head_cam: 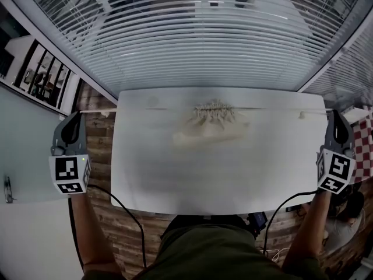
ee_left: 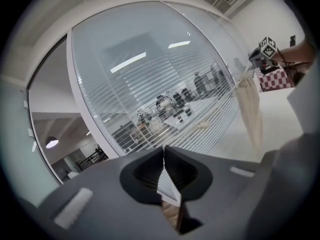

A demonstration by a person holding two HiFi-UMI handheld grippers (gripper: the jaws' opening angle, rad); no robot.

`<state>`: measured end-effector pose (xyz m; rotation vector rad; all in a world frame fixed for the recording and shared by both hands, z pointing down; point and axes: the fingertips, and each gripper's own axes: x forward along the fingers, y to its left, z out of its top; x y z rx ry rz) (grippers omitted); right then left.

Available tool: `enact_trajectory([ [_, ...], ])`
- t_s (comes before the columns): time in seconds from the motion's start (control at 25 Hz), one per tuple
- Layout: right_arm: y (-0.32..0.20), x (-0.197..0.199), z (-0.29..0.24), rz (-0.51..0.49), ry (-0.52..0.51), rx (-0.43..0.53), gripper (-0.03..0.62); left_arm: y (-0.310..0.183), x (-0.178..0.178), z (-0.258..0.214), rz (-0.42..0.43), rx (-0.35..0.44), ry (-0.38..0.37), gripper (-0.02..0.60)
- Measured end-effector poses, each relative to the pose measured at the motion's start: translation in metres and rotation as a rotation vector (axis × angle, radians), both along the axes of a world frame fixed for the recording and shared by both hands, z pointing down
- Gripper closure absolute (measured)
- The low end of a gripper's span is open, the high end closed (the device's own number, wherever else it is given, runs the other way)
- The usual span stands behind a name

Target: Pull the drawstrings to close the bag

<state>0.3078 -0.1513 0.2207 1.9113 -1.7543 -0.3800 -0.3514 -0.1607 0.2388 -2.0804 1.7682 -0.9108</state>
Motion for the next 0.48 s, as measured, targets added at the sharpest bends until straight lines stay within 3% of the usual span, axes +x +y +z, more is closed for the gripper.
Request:
enact_trajectory([
  [0.24,-0.001,-0.013,-0.026,-0.077,-0.141,0.089,0.58,0.0,0.028,-0.049,0.04,0.143,0.005,0.574],
  [0.48,0.005,-0.022,-0.026,-0.116,-0.197,0.107,0.579,0.007,0.037,-0.08,0.064,0.215,0.125,0.574],
])
